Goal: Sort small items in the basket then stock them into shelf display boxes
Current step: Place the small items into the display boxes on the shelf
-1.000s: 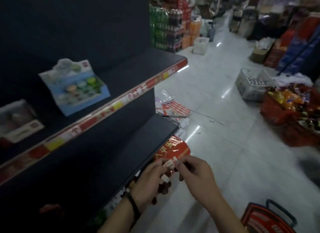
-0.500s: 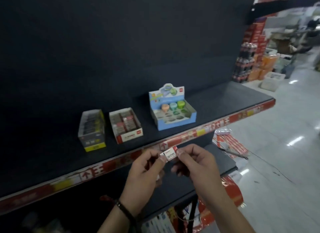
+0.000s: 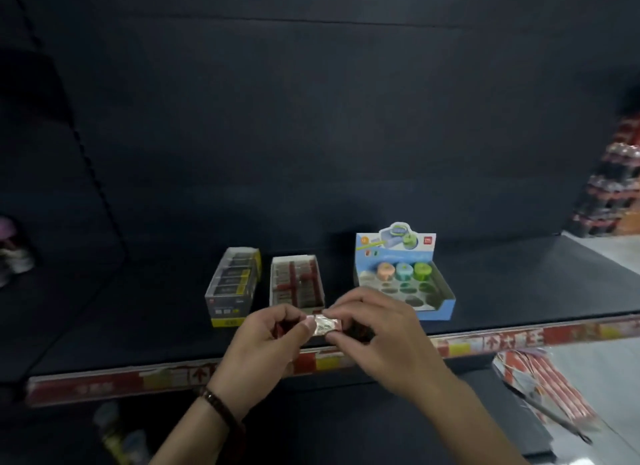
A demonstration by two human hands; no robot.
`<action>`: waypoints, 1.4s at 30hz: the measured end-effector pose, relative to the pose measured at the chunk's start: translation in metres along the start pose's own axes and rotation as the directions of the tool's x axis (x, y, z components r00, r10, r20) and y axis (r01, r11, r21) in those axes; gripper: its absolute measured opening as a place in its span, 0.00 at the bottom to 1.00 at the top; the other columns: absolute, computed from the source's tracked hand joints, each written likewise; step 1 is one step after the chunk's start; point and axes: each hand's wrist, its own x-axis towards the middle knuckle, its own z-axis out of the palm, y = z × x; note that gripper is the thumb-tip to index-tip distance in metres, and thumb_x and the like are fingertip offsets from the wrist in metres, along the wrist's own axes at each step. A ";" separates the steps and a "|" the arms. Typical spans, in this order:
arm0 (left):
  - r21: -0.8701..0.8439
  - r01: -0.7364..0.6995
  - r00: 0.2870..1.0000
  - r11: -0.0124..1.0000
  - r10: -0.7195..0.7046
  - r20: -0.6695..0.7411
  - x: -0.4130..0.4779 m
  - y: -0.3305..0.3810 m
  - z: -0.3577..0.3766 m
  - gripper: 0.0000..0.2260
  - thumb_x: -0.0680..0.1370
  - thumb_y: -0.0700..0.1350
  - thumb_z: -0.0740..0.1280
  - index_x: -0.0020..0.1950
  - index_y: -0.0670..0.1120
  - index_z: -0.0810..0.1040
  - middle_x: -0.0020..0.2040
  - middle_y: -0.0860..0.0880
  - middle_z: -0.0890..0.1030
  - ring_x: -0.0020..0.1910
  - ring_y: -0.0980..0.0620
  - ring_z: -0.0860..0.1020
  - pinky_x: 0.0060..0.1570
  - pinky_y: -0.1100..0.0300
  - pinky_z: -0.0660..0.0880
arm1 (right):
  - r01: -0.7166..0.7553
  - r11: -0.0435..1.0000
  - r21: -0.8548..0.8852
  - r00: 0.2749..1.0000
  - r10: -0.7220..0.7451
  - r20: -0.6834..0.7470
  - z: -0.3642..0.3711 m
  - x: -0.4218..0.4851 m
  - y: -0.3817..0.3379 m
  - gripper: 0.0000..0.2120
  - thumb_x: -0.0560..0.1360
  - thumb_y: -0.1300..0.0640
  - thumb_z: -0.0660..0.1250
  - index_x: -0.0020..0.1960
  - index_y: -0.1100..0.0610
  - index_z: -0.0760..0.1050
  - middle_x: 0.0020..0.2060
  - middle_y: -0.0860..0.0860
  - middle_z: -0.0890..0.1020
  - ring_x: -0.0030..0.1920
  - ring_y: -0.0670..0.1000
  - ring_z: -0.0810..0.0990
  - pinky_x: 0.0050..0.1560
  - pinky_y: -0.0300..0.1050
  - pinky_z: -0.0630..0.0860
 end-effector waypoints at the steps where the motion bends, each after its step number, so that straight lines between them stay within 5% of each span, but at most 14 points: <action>1: -0.040 0.015 1.000 0.999 -0.015 -0.012 0.004 -0.001 -0.002 0.07 0.82 0.49 0.71 0.48 0.48 0.86 0.34 0.48 0.75 0.34 0.49 0.72 0.34 0.55 0.71 | 0.030 0.999 -0.022 0.999 -0.030 0.015 0.002 0.007 0.003 0.12 0.76 0.56 0.80 0.59 0.53 0.87 0.53 0.42 0.82 0.50 0.41 0.82 0.52 0.36 0.79; 4: -0.047 -0.023 0.996 0.999 0.019 -0.082 0.014 -0.004 -0.008 0.06 0.82 0.51 0.71 0.52 0.51 0.86 0.33 0.53 0.77 0.34 0.50 0.73 0.32 0.59 0.69 | 0.086 0.991 -0.100 0.996 -0.083 0.037 0.011 0.026 0.011 0.11 0.77 0.56 0.78 0.60 0.55 0.87 0.53 0.46 0.84 0.51 0.42 0.83 0.54 0.37 0.79; 8: 0.429 -0.157 0.951 0.890 0.254 -0.179 0.020 -0.019 -0.027 0.04 0.80 0.50 0.73 0.53 0.57 0.79 0.33 0.57 0.80 0.33 0.59 0.78 0.33 0.67 0.74 | -0.101 0.968 -0.230 0.992 0.117 0.057 0.017 0.065 0.020 0.08 0.81 0.54 0.73 0.59 0.52 0.86 0.55 0.48 0.86 0.55 0.48 0.82 0.59 0.30 0.70; 11: 0.654 -0.133 0.944 0.745 0.296 -0.145 0.029 -0.032 -0.038 0.09 0.81 0.52 0.71 0.59 0.62 0.77 0.43 0.58 0.79 0.41 0.60 0.79 0.37 0.71 0.75 | -0.170 0.918 -0.358 0.962 0.233 0.142 0.030 0.097 0.032 0.08 0.81 0.55 0.70 0.58 0.51 0.86 0.57 0.51 0.85 0.58 0.53 0.82 0.59 0.45 0.76; 13: 0.681 -0.136 0.949 0.720 0.292 -0.120 0.039 -0.042 -0.041 0.10 0.82 0.52 0.69 0.63 0.62 0.78 0.52 0.60 0.79 0.48 0.61 0.78 0.42 0.75 0.71 | -0.173 0.886 -0.431 0.936 0.284 0.208 0.042 0.114 0.040 0.08 0.81 0.57 0.67 0.53 0.51 0.85 0.53 0.53 0.85 0.55 0.56 0.83 0.55 0.51 0.79; 16: 0.692 -0.191 0.955 0.696 0.295 -0.033 0.052 -0.059 -0.044 0.10 0.83 0.50 0.67 0.63 0.60 0.80 0.60 0.59 0.79 0.58 0.59 0.77 0.56 0.66 0.75 | -0.171 0.851 -0.496 0.899 0.340 0.274 0.058 0.129 0.051 0.07 0.80 0.58 0.66 0.49 0.53 0.84 0.49 0.54 0.86 0.51 0.58 0.85 0.51 0.54 0.82; 22: 0.709 -0.213 0.932 0.672 0.358 -0.059 0.060 -0.074 -0.043 0.08 0.85 0.49 0.64 0.58 0.58 0.82 0.52 0.56 0.77 0.51 0.56 0.77 0.52 0.59 0.76 | -0.129 0.799 -0.587 0.878 0.368 0.307 0.076 0.129 0.070 0.07 0.79 0.61 0.65 0.49 0.53 0.82 0.48 0.54 0.86 0.49 0.59 0.85 0.47 0.55 0.84; 32: 0.678 -0.227 0.924 0.699 0.374 -0.076 0.062 -0.082 -0.043 0.10 0.85 0.51 0.63 0.60 0.59 0.82 0.51 0.57 0.76 0.50 0.59 0.76 0.53 0.60 0.77 | -0.129 0.773 -0.621 0.891 0.365 0.270 0.090 0.127 0.071 0.09 0.78 0.58 0.67 0.49 0.49 0.86 0.48 0.49 0.87 0.48 0.55 0.85 0.47 0.50 0.83; 37: 0.639 -0.245 0.920 0.729 0.383 -0.085 0.055 -0.077 -0.044 0.06 0.84 0.52 0.64 0.57 0.59 0.80 0.49 0.59 0.78 0.49 0.61 0.78 0.49 0.64 0.77 | -0.186 0.797 -0.574 0.836 0.436 0.334 0.081 0.133 0.067 0.11 0.78 0.56 0.66 0.50 0.49 0.87 0.48 0.47 0.88 0.50 0.52 0.86 0.52 0.52 0.85; 39: 0.481 -0.262 0.915 0.837 0.373 -0.151 0.045 -0.070 -0.042 0.06 0.84 0.56 0.63 0.53 0.59 0.78 0.43 0.60 0.81 0.42 0.61 0.80 0.41 0.64 0.78 | -0.180 0.822 -0.540 0.791 0.447 0.417 0.069 0.135 0.058 0.12 0.81 0.55 0.64 0.52 0.51 0.87 0.49 0.48 0.87 0.51 0.50 0.85 0.55 0.50 0.83; 42: -0.091 -0.128 0.946 0.988 0.095 -0.309 0.035 -0.053 -0.038 0.14 0.84 0.62 0.56 0.50 0.59 0.78 0.35 0.56 0.78 0.33 0.56 0.76 0.30 0.61 0.71 | -0.221 0.858 -0.463 0.795 0.433 0.424 0.052 0.133 0.042 0.11 0.82 0.57 0.65 0.55 0.50 0.87 0.50 0.46 0.87 0.53 0.49 0.84 0.52 0.43 0.77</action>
